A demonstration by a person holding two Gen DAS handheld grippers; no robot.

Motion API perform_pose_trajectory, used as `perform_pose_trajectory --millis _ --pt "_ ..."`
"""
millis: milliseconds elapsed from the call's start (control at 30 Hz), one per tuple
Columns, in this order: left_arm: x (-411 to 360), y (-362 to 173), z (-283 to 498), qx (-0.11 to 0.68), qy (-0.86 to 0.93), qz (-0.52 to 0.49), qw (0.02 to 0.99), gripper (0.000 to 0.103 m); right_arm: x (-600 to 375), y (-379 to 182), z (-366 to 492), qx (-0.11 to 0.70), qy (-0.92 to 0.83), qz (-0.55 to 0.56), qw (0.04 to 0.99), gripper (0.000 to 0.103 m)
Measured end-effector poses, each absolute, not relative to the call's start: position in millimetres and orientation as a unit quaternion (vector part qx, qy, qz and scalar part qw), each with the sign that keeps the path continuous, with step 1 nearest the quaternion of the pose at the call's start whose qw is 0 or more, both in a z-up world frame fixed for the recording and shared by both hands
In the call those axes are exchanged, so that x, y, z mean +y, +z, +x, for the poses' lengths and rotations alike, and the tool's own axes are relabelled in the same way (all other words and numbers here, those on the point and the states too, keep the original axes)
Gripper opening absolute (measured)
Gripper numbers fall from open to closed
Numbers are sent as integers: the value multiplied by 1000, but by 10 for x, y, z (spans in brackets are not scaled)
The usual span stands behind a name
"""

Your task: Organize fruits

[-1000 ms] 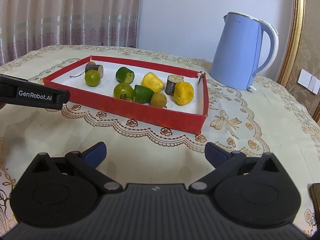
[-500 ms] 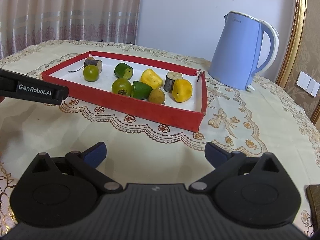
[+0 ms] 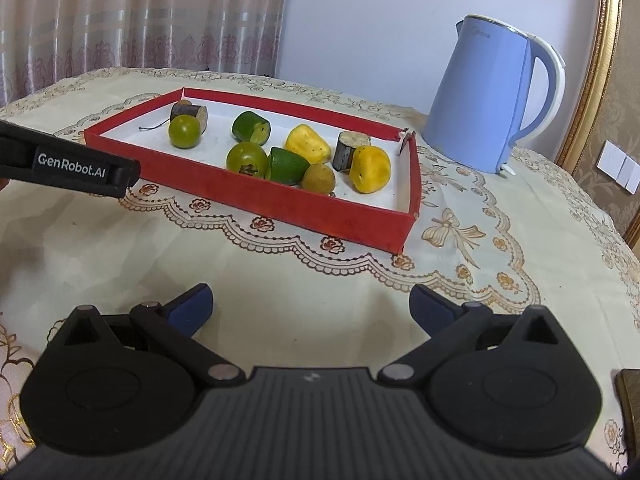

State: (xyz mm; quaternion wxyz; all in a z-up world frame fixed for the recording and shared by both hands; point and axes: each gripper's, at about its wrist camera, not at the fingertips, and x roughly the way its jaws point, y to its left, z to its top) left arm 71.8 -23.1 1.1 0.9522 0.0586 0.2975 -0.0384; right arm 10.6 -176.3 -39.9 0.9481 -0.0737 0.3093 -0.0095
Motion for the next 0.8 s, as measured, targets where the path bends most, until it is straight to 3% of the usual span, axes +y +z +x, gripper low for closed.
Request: perform_pose_trajectory --millis 800 --pt "-243 -21 720 304 -42 56 950 94 -1805 -424 132 318 -6 -58 946 103"
